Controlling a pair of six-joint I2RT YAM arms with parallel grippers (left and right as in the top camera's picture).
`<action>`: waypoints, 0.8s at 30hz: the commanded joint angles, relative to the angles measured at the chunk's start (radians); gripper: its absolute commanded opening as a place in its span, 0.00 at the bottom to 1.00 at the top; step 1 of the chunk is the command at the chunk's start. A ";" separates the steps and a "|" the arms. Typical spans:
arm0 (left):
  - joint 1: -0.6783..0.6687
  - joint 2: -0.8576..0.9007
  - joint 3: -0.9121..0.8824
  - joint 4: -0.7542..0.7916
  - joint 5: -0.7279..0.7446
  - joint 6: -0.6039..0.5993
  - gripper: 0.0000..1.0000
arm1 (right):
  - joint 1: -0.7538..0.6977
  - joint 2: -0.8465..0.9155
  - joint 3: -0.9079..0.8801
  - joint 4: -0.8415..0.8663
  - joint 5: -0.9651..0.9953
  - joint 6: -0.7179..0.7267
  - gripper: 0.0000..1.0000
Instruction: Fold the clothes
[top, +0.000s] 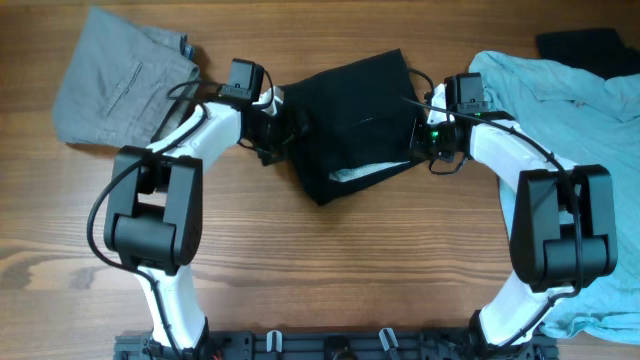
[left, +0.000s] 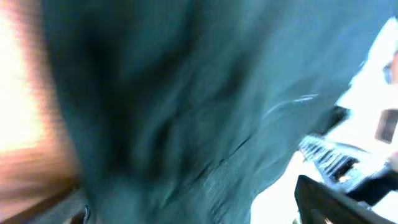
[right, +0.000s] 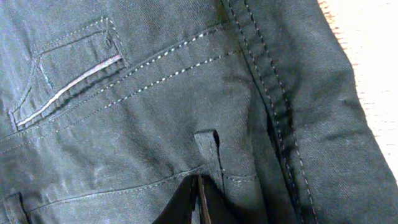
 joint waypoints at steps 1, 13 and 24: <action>-0.052 0.141 -0.069 0.122 0.024 -0.051 0.94 | 0.003 0.047 -0.004 -0.014 0.001 -0.013 0.08; -0.121 0.147 -0.024 0.062 -0.111 0.114 0.04 | 0.002 0.024 0.003 -0.103 -0.194 -0.013 0.04; 0.221 -0.222 0.571 -0.200 -0.109 0.196 0.04 | -0.043 -0.222 0.006 -0.129 -0.191 -0.060 0.05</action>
